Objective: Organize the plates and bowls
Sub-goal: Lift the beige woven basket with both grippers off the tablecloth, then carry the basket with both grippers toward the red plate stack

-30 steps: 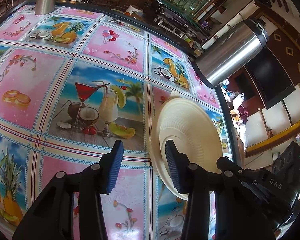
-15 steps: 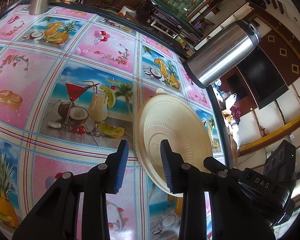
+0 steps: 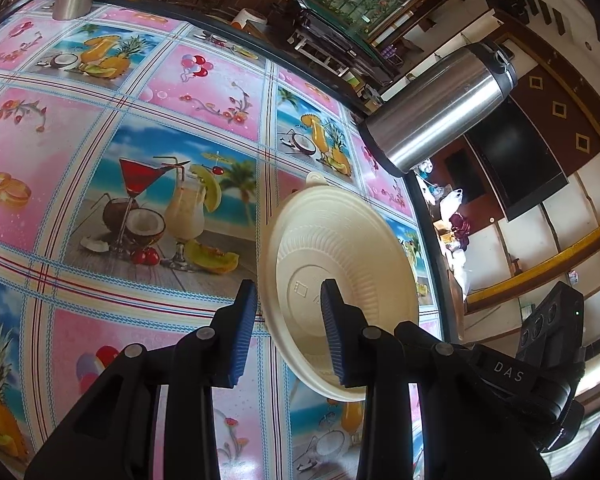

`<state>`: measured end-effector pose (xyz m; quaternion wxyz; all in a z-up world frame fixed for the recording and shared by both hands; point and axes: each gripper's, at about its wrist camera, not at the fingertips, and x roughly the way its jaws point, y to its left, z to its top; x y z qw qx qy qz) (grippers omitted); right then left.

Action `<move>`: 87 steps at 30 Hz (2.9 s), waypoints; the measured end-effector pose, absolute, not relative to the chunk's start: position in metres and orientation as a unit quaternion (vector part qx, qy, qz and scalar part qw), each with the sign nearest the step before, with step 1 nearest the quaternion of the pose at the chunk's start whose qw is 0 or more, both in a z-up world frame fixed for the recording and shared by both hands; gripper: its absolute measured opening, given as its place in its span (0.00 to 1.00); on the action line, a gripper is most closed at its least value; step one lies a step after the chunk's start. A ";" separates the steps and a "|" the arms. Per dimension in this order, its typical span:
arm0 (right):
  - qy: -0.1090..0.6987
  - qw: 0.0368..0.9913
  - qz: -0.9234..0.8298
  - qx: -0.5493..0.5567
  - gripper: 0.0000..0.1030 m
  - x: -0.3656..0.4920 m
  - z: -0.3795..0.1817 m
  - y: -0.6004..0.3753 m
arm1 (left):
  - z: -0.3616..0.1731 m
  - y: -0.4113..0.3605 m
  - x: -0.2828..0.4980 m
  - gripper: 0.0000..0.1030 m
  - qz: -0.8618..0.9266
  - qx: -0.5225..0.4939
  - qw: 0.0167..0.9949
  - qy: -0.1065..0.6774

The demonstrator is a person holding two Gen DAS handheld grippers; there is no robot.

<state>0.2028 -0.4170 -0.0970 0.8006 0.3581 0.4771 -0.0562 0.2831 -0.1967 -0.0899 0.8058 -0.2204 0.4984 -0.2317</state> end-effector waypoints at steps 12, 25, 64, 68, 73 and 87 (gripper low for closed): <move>0.472 0.799 -0.064 0.367 0.10 0.199 -0.098 -0.425 | -0.089 -0.194 0.283 0.09 -0.229 -0.212 0.809 0.498; 0.479 0.791 -0.063 0.375 0.10 0.199 -0.100 -0.427 | -0.091 -0.192 0.283 0.08 -0.227 -0.207 0.811 0.498; 0.478 0.788 -0.055 0.383 0.11 0.185 -0.103 -0.417 | -0.077 -0.201 0.272 0.07 -0.195 -0.146 0.845 0.476; 0.475 0.790 -0.050 0.385 0.11 0.179 -0.101 -0.416 | -0.071 -0.201 0.270 0.07 -0.194 -0.135 0.851 0.469; 0.471 0.790 -0.043 0.389 0.12 0.170 -0.099 -0.413 | -0.067 -0.203 0.266 0.08 -0.194 -0.123 0.856 0.464; 0.455 0.794 -0.034 0.402 0.12 0.148 -0.092 -0.408 | -0.057 -0.203 0.249 0.08 -0.191 -0.094 0.867 0.451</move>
